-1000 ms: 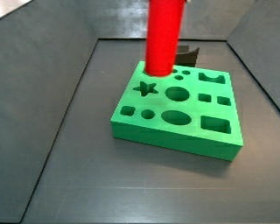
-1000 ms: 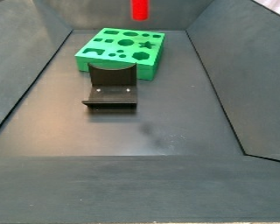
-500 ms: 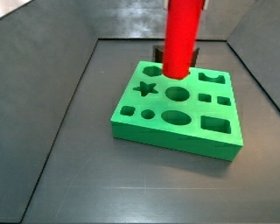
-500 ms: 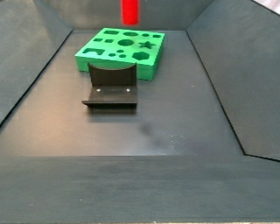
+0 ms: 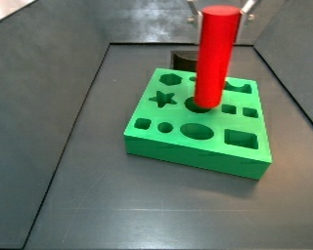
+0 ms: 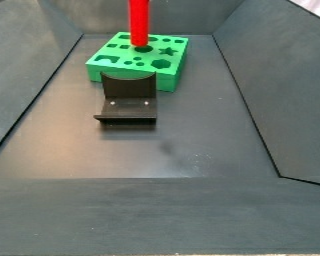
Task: Pick up the round object. Move up. Move to above the board. Insert the round object.
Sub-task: Insert the round object.
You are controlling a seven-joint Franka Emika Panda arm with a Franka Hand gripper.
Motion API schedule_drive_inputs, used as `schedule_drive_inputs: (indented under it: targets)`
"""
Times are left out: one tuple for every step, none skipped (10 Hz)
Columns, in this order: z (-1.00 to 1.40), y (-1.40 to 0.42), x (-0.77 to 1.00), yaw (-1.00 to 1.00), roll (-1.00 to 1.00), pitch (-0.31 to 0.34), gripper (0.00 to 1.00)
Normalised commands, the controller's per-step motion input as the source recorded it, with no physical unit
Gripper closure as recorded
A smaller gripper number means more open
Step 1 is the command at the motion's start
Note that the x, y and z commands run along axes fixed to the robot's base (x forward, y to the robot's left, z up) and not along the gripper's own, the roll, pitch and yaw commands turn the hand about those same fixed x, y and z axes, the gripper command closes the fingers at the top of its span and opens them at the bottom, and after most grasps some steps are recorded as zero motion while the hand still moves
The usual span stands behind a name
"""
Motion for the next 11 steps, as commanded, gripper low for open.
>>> schedule_drive_inputs:
  targets:
    - [-0.01, 0.00, 0.01, 0.00, 0.05, 0.030, 1.00]
    - [-0.13, 0.00, 0.00, 0.00, 0.00, 0.000, 1.00]
    - [-0.11, 0.05, -0.06, 0.00, -0.01, 0.009, 1.00]
    - [-0.08, 0.07, 0.00, 0.00, -0.04, 0.059, 1.00]
    - [-0.11, 0.13, 0.00, 0.00, -0.04, 0.036, 1.00]
    - [-0.16, 0.10, -0.03, 0.00, -0.03, 0.064, 1.00]
    - [-0.17, 0.02, -0.15, 0.00, -0.03, 0.051, 1.00]
    - [-0.11, 0.00, -0.07, 0.00, -0.05, 0.016, 1.00]
    - [-0.05, -0.07, 0.00, 0.00, -0.05, 0.000, 1.00]
    - [-0.03, -0.08, -0.01, 0.00, -0.05, 0.000, 1.00]
    - [-0.03, -0.08, 0.00, 0.00, -0.01, 0.007, 1.00]
